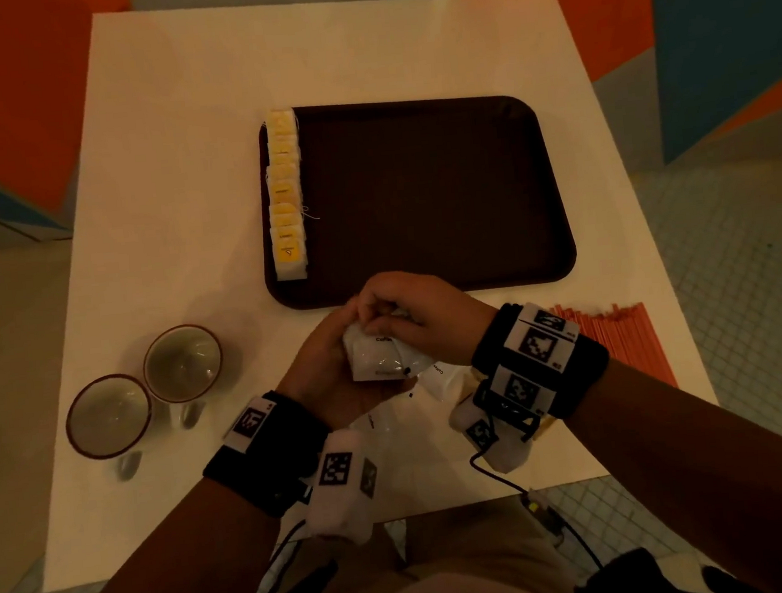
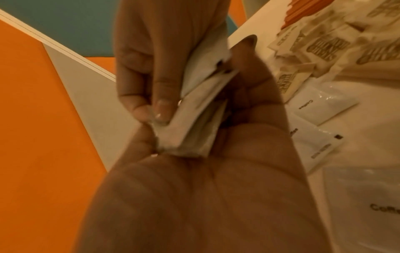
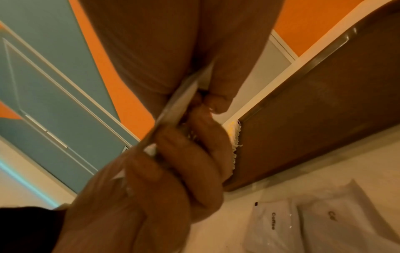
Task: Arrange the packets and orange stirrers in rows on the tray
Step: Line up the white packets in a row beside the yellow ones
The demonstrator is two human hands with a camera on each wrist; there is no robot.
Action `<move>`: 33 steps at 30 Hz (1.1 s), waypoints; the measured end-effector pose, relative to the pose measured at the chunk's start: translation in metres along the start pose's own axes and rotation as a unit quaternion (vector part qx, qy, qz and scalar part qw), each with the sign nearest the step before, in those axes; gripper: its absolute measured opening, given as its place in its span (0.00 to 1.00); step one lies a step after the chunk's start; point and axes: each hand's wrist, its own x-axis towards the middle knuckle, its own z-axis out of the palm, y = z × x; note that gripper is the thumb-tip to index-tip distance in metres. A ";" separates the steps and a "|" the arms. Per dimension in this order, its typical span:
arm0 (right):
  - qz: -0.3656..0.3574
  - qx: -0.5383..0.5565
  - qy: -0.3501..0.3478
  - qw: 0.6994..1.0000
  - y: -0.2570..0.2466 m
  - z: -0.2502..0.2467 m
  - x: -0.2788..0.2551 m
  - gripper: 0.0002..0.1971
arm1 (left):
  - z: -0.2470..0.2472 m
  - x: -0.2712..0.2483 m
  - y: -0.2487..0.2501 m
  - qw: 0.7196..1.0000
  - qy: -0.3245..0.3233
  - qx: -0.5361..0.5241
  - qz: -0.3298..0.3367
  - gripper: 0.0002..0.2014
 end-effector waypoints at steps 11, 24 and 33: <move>0.129 0.218 0.096 0.963 -0.005 -0.007 -0.006 0.09 | 0.000 0.000 -0.002 0.997 -0.023 0.058 0.049 0.23; 0.205 0.197 0.143 0.948 0.003 -0.019 -0.021 0.07 | -0.003 0.005 0.006 0.986 0.061 0.072 0.136 0.09; 0.129 0.081 0.184 0.971 -0.018 0.006 -0.004 0.07 | 0.014 0.016 0.005 0.975 0.042 0.123 0.180 0.18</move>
